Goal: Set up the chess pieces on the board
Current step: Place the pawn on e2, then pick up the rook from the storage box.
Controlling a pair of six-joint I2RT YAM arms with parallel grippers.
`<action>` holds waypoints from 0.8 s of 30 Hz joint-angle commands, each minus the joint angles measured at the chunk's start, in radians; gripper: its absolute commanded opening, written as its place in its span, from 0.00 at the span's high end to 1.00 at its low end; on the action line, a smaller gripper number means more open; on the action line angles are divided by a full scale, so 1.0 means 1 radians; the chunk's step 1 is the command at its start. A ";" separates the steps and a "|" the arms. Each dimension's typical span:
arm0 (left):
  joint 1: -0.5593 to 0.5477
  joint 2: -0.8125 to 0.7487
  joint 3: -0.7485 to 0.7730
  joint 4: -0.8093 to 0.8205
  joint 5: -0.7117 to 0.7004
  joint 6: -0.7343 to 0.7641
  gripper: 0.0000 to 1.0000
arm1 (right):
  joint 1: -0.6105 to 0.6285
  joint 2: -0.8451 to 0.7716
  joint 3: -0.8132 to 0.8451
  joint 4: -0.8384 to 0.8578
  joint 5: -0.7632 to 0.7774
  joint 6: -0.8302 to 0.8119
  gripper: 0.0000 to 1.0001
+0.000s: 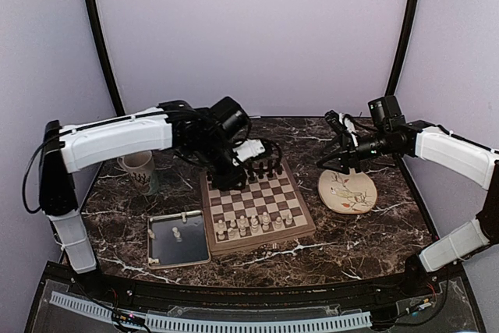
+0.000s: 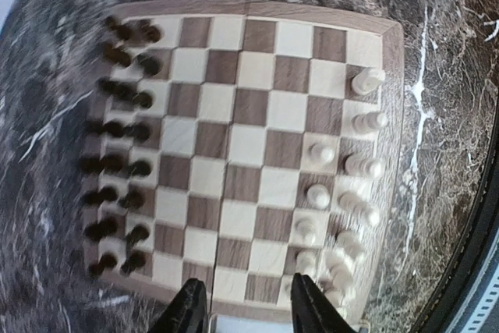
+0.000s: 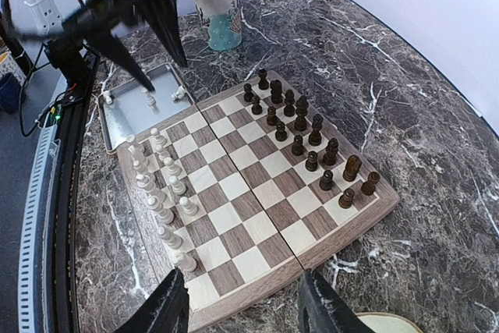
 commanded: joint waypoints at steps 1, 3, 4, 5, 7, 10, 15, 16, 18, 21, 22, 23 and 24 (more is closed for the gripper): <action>0.048 -0.219 -0.171 -0.067 -0.091 -0.210 0.60 | -0.005 0.001 -0.001 -0.005 -0.020 -0.009 0.52; 0.069 -0.281 -0.267 -0.099 -0.084 -0.295 0.59 | -0.006 0.009 0.004 -0.010 -0.019 -0.010 0.51; 0.080 -0.311 -0.313 -0.117 -0.085 -0.337 0.59 | -0.006 0.012 0.009 -0.014 -0.016 -0.013 0.52; 0.090 -0.330 -0.356 -0.137 -0.092 -0.377 0.59 | -0.006 0.018 0.012 -0.018 -0.013 -0.016 0.52; 0.110 -0.356 -0.448 -0.179 -0.111 -0.445 0.59 | -0.006 0.026 0.015 -0.018 -0.005 -0.016 0.52; 0.147 -0.391 -0.555 -0.184 -0.114 -0.511 0.59 | -0.005 0.032 0.012 -0.017 0.000 -0.017 0.52; 0.175 -0.403 -0.663 -0.093 -0.051 -0.529 0.56 | -0.006 0.037 0.009 -0.012 -0.001 -0.012 0.52; 0.175 -0.385 -0.657 -0.099 -0.044 -0.529 0.56 | -0.006 0.037 0.007 -0.010 0.001 -0.011 0.52; 0.175 -0.361 -0.652 -0.081 -0.049 -0.531 0.55 | -0.006 0.037 0.006 -0.009 0.002 -0.011 0.52; 0.176 -0.323 -0.654 -0.058 -0.040 -0.524 0.56 | -0.005 0.031 0.006 -0.010 0.007 -0.009 0.51; 0.177 -0.311 -0.652 -0.055 -0.029 -0.521 0.56 | -0.006 0.029 0.004 -0.009 0.009 -0.010 0.52; 0.177 -0.299 -0.651 -0.051 -0.014 -0.518 0.57 | -0.006 0.027 0.003 -0.009 0.011 -0.009 0.52; 0.177 -0.291 -0.652 -0.048 -0.007 -0.516 0.57 | -0.006 0.026 0.003 -0.008 0.011 -0.010 0.51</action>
